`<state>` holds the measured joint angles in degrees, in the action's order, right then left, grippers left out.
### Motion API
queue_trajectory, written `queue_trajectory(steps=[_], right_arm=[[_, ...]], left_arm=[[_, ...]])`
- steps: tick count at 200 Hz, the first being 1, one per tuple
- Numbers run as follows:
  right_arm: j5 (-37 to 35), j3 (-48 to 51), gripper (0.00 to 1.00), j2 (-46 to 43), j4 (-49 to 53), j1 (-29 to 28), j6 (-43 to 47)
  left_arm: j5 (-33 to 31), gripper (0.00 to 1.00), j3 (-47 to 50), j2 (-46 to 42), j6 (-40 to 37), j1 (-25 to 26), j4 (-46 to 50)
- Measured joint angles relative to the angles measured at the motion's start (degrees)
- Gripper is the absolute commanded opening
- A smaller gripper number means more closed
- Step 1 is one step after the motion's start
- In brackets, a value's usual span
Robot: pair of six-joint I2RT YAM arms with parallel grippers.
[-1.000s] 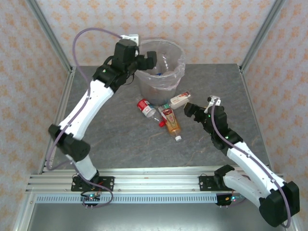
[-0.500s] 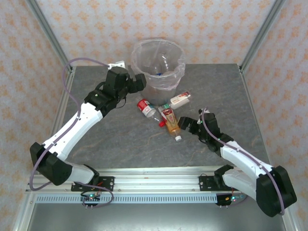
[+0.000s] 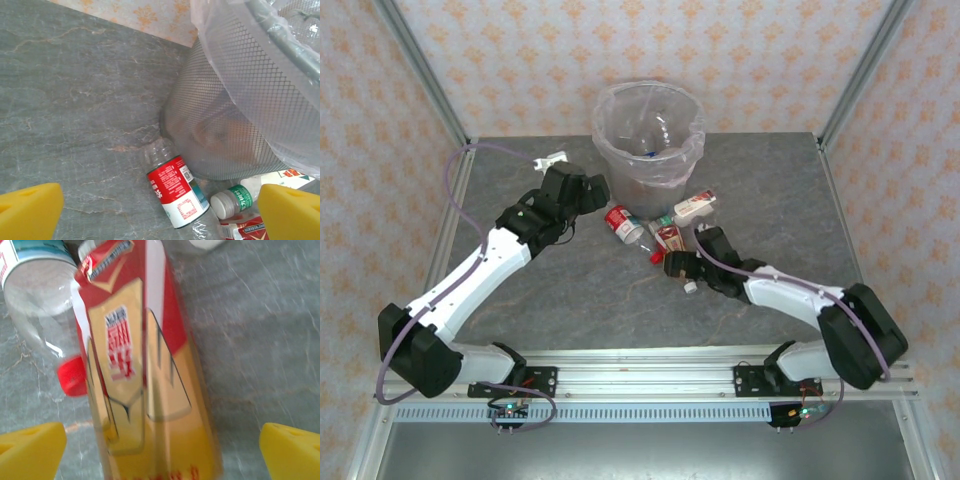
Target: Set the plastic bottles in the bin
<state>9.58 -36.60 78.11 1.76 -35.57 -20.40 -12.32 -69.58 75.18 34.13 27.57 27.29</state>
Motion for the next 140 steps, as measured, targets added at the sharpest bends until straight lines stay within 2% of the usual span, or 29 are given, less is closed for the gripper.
queue_trajectory(steps=[36, 69, 93, 140], right_arm=[[-0.92, -1.99, 0.97, 2.47, 1.46, -0.02, 2.43], [1.33, -5.33, 0.92, 6.16, 6.25, -0.04, 5.92], [-0.13, -8.57, 0.88, 8.09, 10.64, -0.02, 7.15], [-2.1, -9.94, 0.9, 8.39, 15.23, -0.02, 9.49]], left_arm=[[-1.88, 1.0, 0.61, -1.73, 0.0, -0.02, 0.37], [-2.32, 1.0, 1.44, -2.21, 0.2, -0.42, 0.42], [-2.69, 1.0, 1.44, -2.16, 0.15, -0.59, 0.74], [-4.96, 1.0, 1.44, -2.19, -0.11, -0.63, 2.03]])
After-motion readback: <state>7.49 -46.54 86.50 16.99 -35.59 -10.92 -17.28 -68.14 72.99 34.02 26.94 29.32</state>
